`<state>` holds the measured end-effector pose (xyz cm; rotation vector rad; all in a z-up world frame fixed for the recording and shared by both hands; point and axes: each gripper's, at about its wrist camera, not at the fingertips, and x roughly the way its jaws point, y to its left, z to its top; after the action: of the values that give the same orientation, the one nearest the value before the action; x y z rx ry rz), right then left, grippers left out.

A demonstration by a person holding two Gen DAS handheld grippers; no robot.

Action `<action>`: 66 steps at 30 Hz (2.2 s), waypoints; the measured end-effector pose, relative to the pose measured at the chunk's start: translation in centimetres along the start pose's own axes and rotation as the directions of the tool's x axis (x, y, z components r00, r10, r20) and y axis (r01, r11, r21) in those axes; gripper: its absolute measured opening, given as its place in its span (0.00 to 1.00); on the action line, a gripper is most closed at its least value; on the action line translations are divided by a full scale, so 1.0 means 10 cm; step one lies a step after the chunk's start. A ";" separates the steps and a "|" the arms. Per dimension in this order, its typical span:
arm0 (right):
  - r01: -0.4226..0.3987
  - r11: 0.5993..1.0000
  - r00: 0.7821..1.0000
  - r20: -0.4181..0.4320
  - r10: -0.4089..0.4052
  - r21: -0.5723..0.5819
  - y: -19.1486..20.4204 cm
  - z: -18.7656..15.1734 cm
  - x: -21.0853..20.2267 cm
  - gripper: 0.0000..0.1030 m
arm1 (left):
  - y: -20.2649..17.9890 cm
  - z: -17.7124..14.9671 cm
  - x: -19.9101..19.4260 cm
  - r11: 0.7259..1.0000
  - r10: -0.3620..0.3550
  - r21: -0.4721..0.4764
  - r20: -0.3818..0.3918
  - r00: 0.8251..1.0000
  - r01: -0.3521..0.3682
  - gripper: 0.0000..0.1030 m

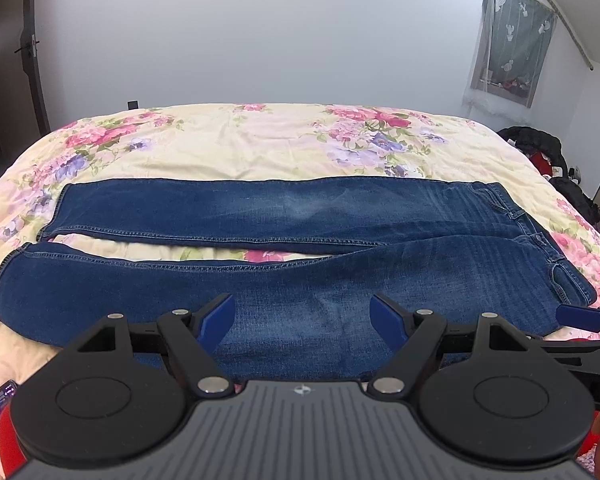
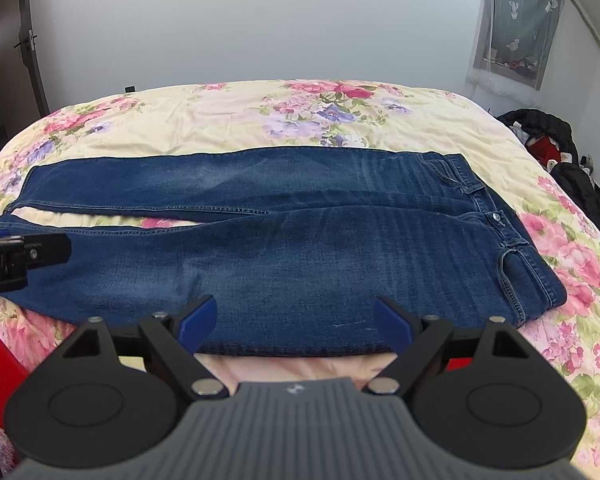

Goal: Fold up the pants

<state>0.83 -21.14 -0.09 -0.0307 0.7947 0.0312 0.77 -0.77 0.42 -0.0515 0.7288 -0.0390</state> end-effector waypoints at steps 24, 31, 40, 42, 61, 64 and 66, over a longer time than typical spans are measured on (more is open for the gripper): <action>-0.006 0.999 1.000 0.010 0.005 0.048 -0.10 0.03 -0.03 0.80 | -0.08 0.02 0.03 1.000 0.002 0.020 -0.021 1.000 -0.001 0.87; -0.010 0.999 1.000 0.022 0.009 0.052 -0.11 0.01 -0.08 0.80 | -0.10 0.02 -0.03 0.999 0.002 0.035 -0.010 1.000 -0.002 0.87; -0.012 0.998 0.999 0.032 0.010 0.053 -0.13 -0.01 -0.13 0.80 | -0.11 0.01 -0.06 0.999 0.007 0.033 -0.007 1.000 -0.006 0.87; -0.013 0.999 0.999 0.035 0.011 0.052 -0.13 -0.02 -0.15 0.80 | -0.11 0.01 -0.07 0.999 0.007 0.033 -0.005 1.000 -0.006 0.87; -0.015 0.999 0.999 0.053 0.012 0.049 -0.13 -0.06 -0.27 0.80 | -0.11 -0.01 -0.18 0.999 0.009 0.033 0.006 1.000 -0.009 0.87; -0.013 0.999 0.998 0.054 0.010 0.052 -0.13 -0.06 -0.28 0.80 | -0.11 -0.02 -0.19 0.999 0.013 0.033 0.006 1.000 -0.013 0.87; -0.009 0.999 0.998 0.056 0.007 0.050 -0.14 -0.05 -0.27 0.80 | -0.09 -0.02 -0.19 0.999 0.015 0.031 0.006 1.000 -0.016 0.87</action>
<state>-1.40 -22.57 1.50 0.0210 0.7391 0.0195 -0.85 -1.62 1.60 -0.0162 0.7222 -0.0353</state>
